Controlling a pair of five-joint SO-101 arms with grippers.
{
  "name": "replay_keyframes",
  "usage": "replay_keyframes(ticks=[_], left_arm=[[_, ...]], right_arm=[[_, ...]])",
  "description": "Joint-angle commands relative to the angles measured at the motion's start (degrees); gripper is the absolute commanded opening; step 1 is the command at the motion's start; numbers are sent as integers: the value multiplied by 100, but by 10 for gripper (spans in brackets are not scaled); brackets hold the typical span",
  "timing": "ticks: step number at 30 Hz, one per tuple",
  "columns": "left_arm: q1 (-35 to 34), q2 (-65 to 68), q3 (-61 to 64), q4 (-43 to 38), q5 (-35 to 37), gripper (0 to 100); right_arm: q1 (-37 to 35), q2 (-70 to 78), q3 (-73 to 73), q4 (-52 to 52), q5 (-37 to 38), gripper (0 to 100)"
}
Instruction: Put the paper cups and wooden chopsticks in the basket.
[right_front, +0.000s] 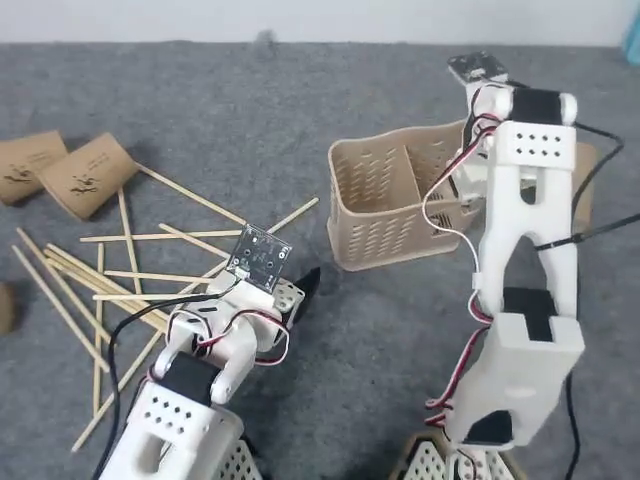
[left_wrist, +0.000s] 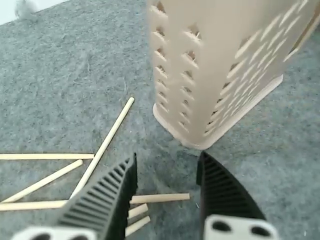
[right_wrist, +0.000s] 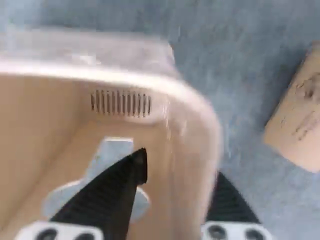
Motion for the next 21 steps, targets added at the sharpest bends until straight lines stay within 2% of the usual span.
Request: replay_keyframes(ticks=[1, 8, 21], left_arm=[[-26, 0, -22, -149, -105, 188], [-26, 0, -22, -149, -105, 188], [-18, 0, -22, -149, -105, 188]], right_arm=[[48, 382, -237, 154, -396, 6], [127, -22, -220, 268, -738, 7], [-22, -2448, 2066, 268, -1002, 6]])
